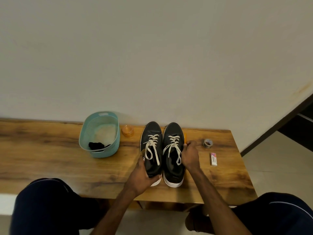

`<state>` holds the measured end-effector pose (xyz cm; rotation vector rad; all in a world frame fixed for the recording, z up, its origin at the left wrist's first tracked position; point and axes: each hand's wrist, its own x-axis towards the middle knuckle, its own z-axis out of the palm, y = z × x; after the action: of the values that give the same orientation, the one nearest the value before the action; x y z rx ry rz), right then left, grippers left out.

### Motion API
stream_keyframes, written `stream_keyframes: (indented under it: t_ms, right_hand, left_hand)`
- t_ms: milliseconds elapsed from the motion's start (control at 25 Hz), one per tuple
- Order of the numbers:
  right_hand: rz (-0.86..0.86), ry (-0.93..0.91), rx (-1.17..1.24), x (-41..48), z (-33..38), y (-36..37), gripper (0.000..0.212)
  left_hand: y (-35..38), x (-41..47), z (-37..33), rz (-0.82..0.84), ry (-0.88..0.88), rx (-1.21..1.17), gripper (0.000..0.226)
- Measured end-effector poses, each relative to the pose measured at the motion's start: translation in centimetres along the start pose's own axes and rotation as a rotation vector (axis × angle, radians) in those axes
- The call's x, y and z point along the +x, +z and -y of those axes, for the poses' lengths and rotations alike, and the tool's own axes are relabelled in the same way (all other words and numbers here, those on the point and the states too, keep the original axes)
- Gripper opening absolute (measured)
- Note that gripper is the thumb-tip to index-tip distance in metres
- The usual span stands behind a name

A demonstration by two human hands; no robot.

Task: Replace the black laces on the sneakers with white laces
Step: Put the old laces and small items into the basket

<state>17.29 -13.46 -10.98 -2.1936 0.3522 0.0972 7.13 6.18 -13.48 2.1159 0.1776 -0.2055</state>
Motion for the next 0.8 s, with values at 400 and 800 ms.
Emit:
stream_keyframes:
  t_ms: [400, 800]
  right_hand:
    - [-0.149, -0.129, -0.201, -0.7, 2.0, -1.2, 0.016]
    - [-0.023, -0.661, -0.22, -3.8, 12.4, 4.4, 0.009]
  left_hand:
    - [-6.3, -0.9, -3.1, 0.124, 0.084, 0.33, 0.121]
    - [-14.3, 0.1, 1.3, -0.088, -0.06, 0.964, 0.076]
